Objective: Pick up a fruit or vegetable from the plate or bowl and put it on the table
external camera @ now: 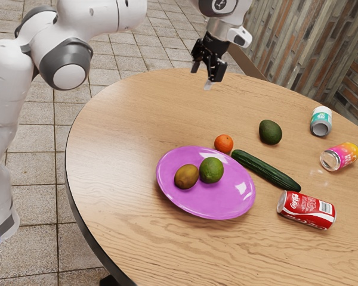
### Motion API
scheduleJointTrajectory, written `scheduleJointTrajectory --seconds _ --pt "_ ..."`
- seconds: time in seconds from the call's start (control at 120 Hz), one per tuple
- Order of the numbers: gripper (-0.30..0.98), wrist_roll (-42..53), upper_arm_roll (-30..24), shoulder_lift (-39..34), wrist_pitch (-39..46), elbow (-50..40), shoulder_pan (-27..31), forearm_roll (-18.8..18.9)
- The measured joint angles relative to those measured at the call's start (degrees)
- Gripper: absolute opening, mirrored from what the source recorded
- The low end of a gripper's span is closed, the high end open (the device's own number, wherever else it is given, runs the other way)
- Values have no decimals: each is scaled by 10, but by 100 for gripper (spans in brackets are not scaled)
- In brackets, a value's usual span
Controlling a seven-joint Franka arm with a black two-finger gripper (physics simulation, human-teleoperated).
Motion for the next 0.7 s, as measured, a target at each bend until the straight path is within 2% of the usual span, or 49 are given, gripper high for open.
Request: scheduleJointTrajectory --seconds 0.217,0.333,0.45,0.5,0.558,0.617,0.7 --pt "69 0 2 -11 -12 21 6 -10" --pt "69 -45 0 -126 -38 38 -103 12" --pt "69 -109 -4 -153 -73 36 -207 23" --pt "68 -138 -5 -176 -77 12 -268 44" --pt "68 -173 -22 -260 -62 -93 -357 77" --pt "68 -212 -65 -324 -43 -184 -355 124" --pt "69 -263 -76 -352 -23 -213 -349 177"
